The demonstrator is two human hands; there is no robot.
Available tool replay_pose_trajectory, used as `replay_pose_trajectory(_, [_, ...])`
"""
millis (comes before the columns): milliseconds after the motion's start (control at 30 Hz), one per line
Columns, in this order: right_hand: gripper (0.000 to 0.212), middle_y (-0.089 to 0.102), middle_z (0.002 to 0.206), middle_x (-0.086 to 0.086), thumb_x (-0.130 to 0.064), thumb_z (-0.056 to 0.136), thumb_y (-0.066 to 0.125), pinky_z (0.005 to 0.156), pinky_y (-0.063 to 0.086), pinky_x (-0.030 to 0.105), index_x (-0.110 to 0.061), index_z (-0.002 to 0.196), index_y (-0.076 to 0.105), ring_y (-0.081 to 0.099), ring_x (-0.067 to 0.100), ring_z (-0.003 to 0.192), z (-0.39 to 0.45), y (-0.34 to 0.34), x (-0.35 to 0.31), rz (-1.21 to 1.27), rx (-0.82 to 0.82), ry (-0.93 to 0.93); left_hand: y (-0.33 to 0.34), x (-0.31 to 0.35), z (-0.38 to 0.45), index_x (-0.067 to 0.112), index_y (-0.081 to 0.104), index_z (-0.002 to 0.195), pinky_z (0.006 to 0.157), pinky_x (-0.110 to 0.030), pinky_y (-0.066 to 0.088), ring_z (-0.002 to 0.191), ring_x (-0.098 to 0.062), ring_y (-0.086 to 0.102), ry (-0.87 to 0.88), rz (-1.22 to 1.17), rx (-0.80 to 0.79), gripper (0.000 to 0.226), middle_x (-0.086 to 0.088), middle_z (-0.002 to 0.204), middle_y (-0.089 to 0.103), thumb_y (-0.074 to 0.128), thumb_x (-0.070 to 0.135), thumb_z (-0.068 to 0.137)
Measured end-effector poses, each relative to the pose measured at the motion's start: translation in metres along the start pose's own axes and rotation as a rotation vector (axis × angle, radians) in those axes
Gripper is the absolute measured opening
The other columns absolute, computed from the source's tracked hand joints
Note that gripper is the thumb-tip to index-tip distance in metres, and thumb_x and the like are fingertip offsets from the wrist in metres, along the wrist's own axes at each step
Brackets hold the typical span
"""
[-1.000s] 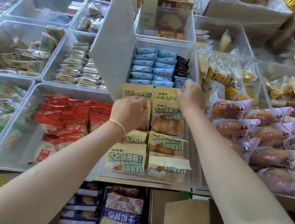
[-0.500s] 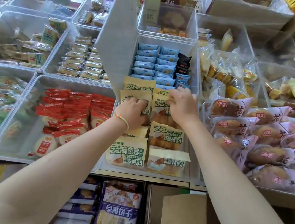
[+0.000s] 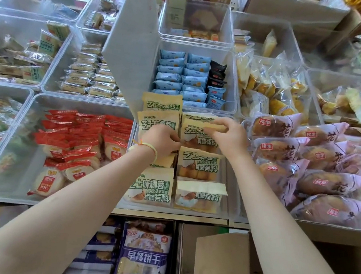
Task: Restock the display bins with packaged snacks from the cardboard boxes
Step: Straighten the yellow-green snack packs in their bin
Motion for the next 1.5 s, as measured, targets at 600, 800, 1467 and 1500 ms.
replay_pose_trajectory(600, [0.015,0.071,0.104,0.0,-0.018,0.094,0.068,0.09,0.049,0.033,-0.018,0.107,0.074,0.063,0.022,0.106,-0.018,0.006,0.017,0.215,-0.152,0.272,0.004,0.009,0.001,0.029,0.075,0.085,0.072,-0.032,0.057,0.083,-0.02,0.064,-0.107,0.151,-0.068,0.018,0.006,0.088,0.068,0.065,0.015,0.086])
replay_pose_trajectory(800, [0.056,0.051,0.141,0.024,-0.019,0.096,0.043,0.096,0.042,0.034,-0.004,0.15,0.039,0.051,0.022,0.119,-0.016,0.014,0.024,0.698,-0.152,0.538,-0.007,-0.004,-0.02,0.017,0.072,0.097,0.076,-0.035,0.049,0.097,-0.024,0.058,0.002,0.135,0.16,0.025,-0.004,0.103,0.063,0.054,0.033,0.091])
replay_pose_trajectory(1467, [0.108,0.056,0.143,0.013,-0.103,0.06,0.031,0.108,0.035,0.068,-0.034,0.137,0.058,0.056,0.033,0.126,-0.009,0.059,0.081,0.703,-0.335,0.71,-0.001,-0.014,-0.035,0.033,0.062,0.123,0.105,-0.05,0.033,0.128,-0.028,0.046,0.066,0.32,-0.077,0.041,-0.004,0.142,0.049,0.034,0.04,0.095])
replay_pose_trajectory(1500, [0.1,0.061,0.136,0.017,-0.097,0.07,0.03,0.104,0.039,0.067,-0.026,0.134,0.062,0.061,0.035,0.12,-0.016,0.06,0.071,0.697,-0.372,0.665,-0.001,-0.012,-0.039,0.031,0.065,0.118,0.1,-0.046,0.035,0.118,-0.025,0.052,0.079,0.309,-0.07,0.04,-0.002,0.129,0.056,0.032,0.04,0.096])
Point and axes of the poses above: each hand's wrist, its own z-axis towards the middle knuckle, its own y-axis out of the palm, x = y × z, the point moved 2 cm from there along z, towards the middle knuckle
